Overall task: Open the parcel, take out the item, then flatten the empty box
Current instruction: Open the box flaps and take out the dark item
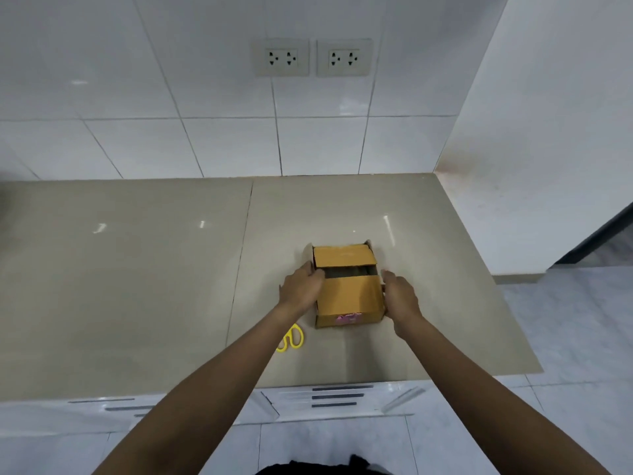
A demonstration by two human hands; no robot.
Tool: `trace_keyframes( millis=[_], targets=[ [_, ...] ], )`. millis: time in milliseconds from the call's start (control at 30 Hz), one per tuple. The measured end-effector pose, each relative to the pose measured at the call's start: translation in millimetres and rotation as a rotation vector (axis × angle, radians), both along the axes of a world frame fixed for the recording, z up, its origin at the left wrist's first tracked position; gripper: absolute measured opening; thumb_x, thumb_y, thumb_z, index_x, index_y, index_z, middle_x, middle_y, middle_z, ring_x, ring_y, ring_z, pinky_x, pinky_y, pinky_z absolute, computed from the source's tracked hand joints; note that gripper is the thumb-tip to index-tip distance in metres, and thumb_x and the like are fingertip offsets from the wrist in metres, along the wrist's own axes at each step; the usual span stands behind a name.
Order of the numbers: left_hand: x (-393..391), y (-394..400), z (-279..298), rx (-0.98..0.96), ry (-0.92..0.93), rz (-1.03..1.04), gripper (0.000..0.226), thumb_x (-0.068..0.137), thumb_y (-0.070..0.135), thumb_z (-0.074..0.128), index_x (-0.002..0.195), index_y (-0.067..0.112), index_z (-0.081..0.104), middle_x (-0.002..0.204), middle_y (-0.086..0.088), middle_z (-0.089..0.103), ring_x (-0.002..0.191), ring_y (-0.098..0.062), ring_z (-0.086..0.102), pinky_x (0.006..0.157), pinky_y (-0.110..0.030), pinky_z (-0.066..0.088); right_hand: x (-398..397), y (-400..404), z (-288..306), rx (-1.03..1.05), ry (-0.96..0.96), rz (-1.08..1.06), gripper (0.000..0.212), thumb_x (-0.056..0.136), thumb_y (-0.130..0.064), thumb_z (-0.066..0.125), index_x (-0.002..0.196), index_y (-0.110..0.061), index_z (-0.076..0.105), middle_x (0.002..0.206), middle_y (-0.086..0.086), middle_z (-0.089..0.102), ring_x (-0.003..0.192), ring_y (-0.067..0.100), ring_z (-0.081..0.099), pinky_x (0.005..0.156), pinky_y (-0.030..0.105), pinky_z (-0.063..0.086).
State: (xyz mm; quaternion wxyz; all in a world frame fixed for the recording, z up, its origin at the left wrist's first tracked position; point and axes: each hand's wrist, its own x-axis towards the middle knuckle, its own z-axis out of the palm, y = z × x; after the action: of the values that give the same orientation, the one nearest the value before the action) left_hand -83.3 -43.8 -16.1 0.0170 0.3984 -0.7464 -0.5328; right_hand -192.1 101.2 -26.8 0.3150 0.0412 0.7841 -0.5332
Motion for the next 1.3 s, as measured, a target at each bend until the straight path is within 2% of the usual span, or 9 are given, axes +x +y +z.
trace_keyframes(
  millis=[167,300,433,567,800,967,1100,1200,1300],
  targets=[
    [-2,-5,3,0.032,-0.027,-0.028,0.059,0.071,0.041,0.044,0.127,0.025,0.052,0.121,-0.007,0.061,0.114,-0.034,0.055,0.099,-0.049,0.047,-14,-18,8,0.209,0.084,0.118,0.039,0.093,-0.043,0.048,0.112,-0.009,0.052,0.102,0.008,0.057,0.095,0.029,0.055,0.089,0.044,0.049],
    [-7,-11,-4,0.097,0.003,0.117,0.031,0.090,0.034,0.050,0.118,0.024,0.059,0.115,-0.008,0.061,0.106,-0.032,0.059,0.091,-0.049,0.054,-26,-17,16,0.107,-0.134,0.104,0.025,0.090,-0.019,0.057,0.110,-0.003,0.054,0.107,0.014,0.059,0.096,0.029,0.054,0.092,0.047,0.049],
    [-9,-21,-5,0.223,-0.021,0.220,0.026,0.089,0.030,0.052,0.101,0.013,0.068,0.105,-0.012,0.066,0.095,-0.034,0.063,0.072,-0.047,0.061,-34,-2,18,0.063,-0.249,0.074,0.021,0.094,-0.027,0.051,0.103,-0.008,0.051,0.101,0.012,0.058,0.092,0.031,0.056,0.082,0.052,0.048],
    [-12,-22,-3,0.274,-0.038,0.179,0.023,0.086,0.025,0.054,0.102,0.014,0.068,0.108,-0.013,0.065,0.096,-0.033,0.063,0.069,-0.044,0.061,-35,1,16,0.116,-0.269,0.075,0.030,0.090,-0.030,0.059,0.109,-0.008,0.053,0.101,0.013,0.060,0.092,0.034,0.058,0.062,0.047,0.049],
    [-7,-22,-9,0.252,-0.038,0.179,0.017,0.084,0.018,0.062,0.100,0.017,0.067,0.107,-0.013,0.064,0.097,-0.033,0.062,0.067,-0.042,0.060,-38,8,23,0.025,-0.330,0.211,0.036,0.083,-0.022,0.069,0.113,-0.007,0.057,0.113,0.015,0.061,0.102,0.035,0.059,0.086,0.051,0.051],
    [-7,-16,-16,0.104,-0.047,0.197,0.027,0.087,0.025,0.054,0.106,0.016,0.070,0.107,-0.012,0.069,0.087,-0.031,0.068,0.067,-0.043,0.062,-25,37,13,-0.046,0.033,0.721,0.075,0.074,-0.004,0.076,0.135,-0.021,0.034,0.133,0.002,0.043,0.116,0.012,0.052,0.083,0.023,0.052],
    [-8,-11,-21,-0.255,-0.109,-0.012,0.041,0.095,0.031,0.051,0.130,0.010,0.056,0.126,-0.012,0.064,0.112,-0.029,0.062,0.093,-0.034,0.051,-6,45,-13,0.200,0.513,0.860,0.107,0.066,-0.015,0.072,0.153,-0.023,0.010,0.145,-0.001,0.035,0.131,0.018,0.043,0.104,0.029,0.043],
    [6,-5,-23,-0.109,-0.008,-0.343,0.084,0.080,0.046,0.071,0.146,0.022,0.025,0.131,0.003,0.061,0.121,-0.015,0.057,0.102,-0.033,0.046,3,41,-26,0.381,0.745,0.776,0.099,0.079,-0.025,0.068,0.153,-0.020,0.003,0.148,0.000,0.034,0.126,0.020,0.044,0.094,0.029,0.048],
    [17,4,-32,-0.060,-0.021,-0.497,0.139,0.064,0.046,0.085,0.148,0.026,-0.024,0.143,0.010,0.048,0.126,-0.009,0.052,0.105,-0.027,0.044,7,40,-34,0.375,0.776,0.730,0.094,0.081,-0.029,0.067,0.152,-0.020,0.007,0.149,-0.001,0.034,0.125,0.019,0.044,0.092,0.027,0.049]
  ],
)
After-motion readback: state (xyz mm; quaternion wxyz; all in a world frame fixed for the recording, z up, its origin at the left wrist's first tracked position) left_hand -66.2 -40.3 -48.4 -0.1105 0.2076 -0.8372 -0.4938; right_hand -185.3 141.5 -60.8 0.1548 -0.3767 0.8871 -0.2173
